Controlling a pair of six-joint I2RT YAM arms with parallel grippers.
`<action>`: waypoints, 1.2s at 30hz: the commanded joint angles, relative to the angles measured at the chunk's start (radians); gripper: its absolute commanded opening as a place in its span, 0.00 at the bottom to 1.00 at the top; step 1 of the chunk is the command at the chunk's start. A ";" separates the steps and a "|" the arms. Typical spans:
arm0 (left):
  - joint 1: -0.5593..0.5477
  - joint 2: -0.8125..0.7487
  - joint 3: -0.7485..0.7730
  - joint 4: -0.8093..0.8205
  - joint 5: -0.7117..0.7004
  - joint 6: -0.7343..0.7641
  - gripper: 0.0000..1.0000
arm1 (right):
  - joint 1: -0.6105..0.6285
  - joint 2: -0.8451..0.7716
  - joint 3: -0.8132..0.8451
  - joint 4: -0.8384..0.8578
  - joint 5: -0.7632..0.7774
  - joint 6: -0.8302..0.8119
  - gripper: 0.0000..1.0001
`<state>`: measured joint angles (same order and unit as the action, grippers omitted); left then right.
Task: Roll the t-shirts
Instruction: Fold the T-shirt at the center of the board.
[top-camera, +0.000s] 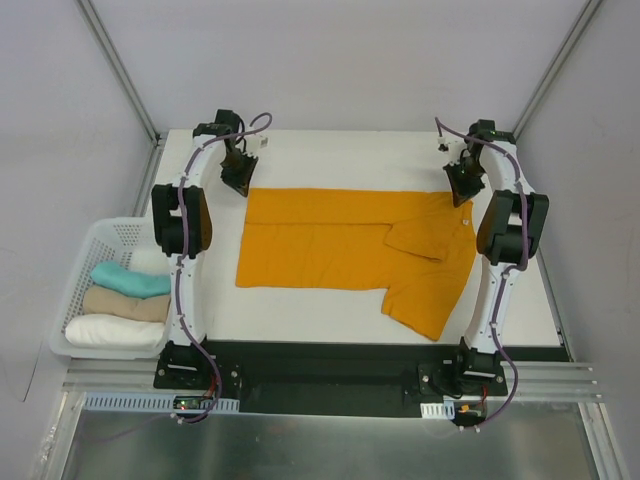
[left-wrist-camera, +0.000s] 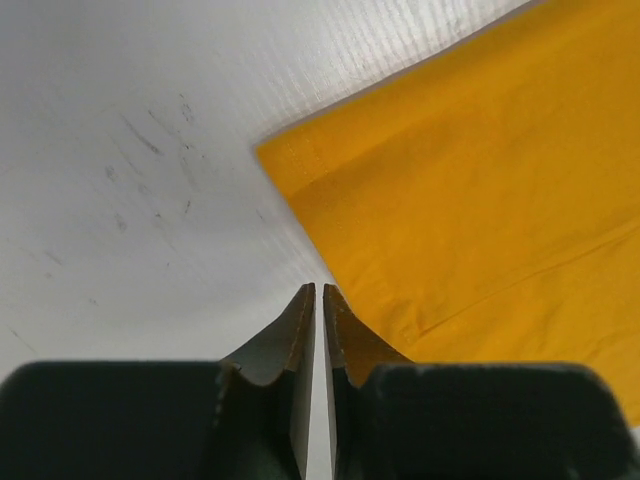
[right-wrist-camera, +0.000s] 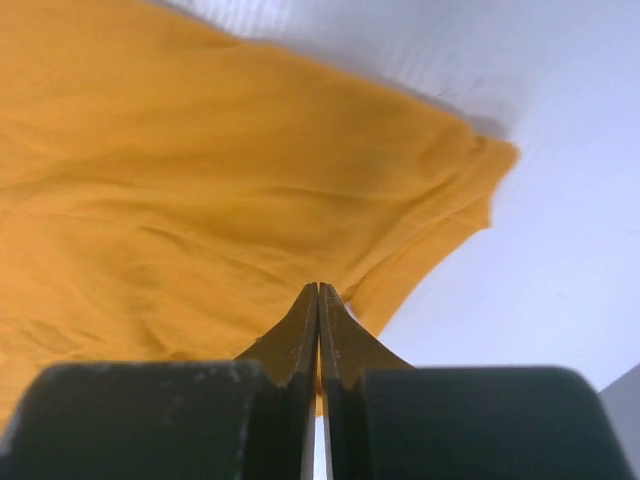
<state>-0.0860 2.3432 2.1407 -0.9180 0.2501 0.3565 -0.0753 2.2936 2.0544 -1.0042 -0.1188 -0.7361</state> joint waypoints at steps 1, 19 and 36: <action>-0.008 0.027 0.073 -0.015 -0.035 0.030 0.04 | -0.021 0.013 0.095 0.001 -0.033 -0.026 0.01; -0.050 0.096 0.176 -0.018 -0.008 0.071 0.00 | -0.038 0.148 0.182 0.162 0.113 -0.124 0.01; -0.106 0.364 0.395 -0.022 -0.244 0.289 0.00 | -0.003 0.237 0.196 0.245 0.238 -0.289 0.01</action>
<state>-0.1776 2.6164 2.4828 -0.9375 0.0929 0.5648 -0.0937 2.4836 2.2177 -0.7856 0.0750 -0.9783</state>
